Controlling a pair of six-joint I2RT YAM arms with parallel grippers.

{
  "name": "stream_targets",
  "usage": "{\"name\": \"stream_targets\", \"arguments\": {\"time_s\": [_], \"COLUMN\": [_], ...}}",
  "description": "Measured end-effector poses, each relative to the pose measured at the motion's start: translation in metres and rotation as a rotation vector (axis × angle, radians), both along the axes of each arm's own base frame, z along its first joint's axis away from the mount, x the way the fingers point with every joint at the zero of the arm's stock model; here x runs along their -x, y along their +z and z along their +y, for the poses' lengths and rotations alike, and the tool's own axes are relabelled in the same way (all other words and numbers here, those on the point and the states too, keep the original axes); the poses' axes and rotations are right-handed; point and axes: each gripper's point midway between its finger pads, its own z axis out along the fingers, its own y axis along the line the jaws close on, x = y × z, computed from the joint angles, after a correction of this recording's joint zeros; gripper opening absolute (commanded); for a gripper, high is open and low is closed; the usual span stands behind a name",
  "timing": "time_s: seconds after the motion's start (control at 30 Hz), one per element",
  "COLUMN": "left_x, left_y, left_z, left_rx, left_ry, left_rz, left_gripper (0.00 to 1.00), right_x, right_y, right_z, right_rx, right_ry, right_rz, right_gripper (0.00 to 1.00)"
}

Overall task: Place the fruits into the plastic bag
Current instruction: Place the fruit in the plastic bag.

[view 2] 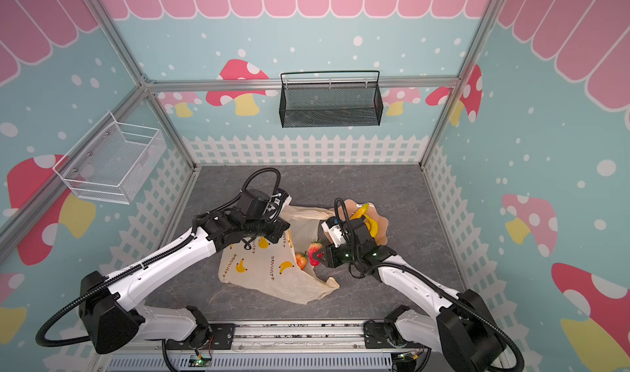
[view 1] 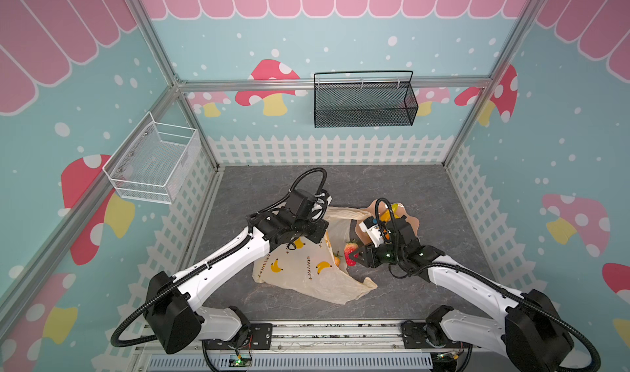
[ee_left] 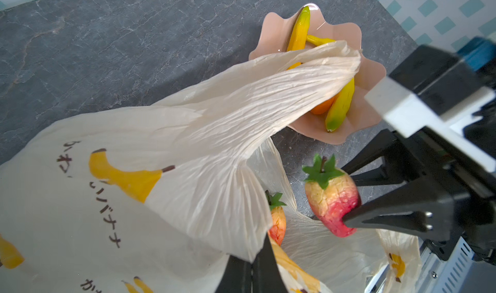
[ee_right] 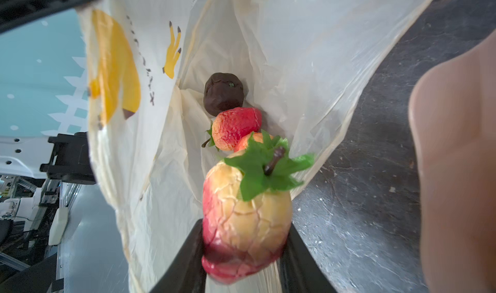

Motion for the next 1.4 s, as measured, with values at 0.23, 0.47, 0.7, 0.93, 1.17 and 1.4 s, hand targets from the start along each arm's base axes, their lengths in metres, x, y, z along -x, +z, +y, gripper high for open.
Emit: {"name": "stream_targets", "arguments": {"time_s": [0.23, 0.47, 0.7, 0.93, 1.17, 1.4], "left_x": [0.001, 0.001, 0.001, 0.0, -0.002, -0.004], "left_y": [0.0, 0.001, 0.0, -0.002, -0.003, -0.002], "left_z": [-0.001, -0.001, -0.001, -0.002, -0.002, -0.001], "left_rx": [0.005, 0.007, 0.006, 0.002, -0.001, -0.002], "left_ry": [-0.006, -0.008, -0.007, -0.007, -0.003, 0.003], "left_rz": [0.003, 0.004, 0.004, 0.009, 0.009, 0.005], "left_gripper": [0.0, 0.0, 0.0, 0.0, 0.0, 0.0], "right_x": [-0.005, -0.011, -0.013, -0.007, -0.004, 0.005], "right_y": [-0.012, -0.017, -0.029, -0.036, -0.035, -0.043], "right_z": [0.021, 0.048, 0.075, 0.099, 0.124, 0.138], "right_rx": [0.022, 0.018, 0.011, 0.002, -0.052, -0.086], "right_ry": [0.036, 0.086, 0.148, 0.213, 0.295, 0.371], "right_rz": [0.013, 0.01, 0.027, 0.043, 0.058, 0.11], "right_gripper": [0.35, 0.35, 0.34, 0.35, 0.39, 0.52]}}
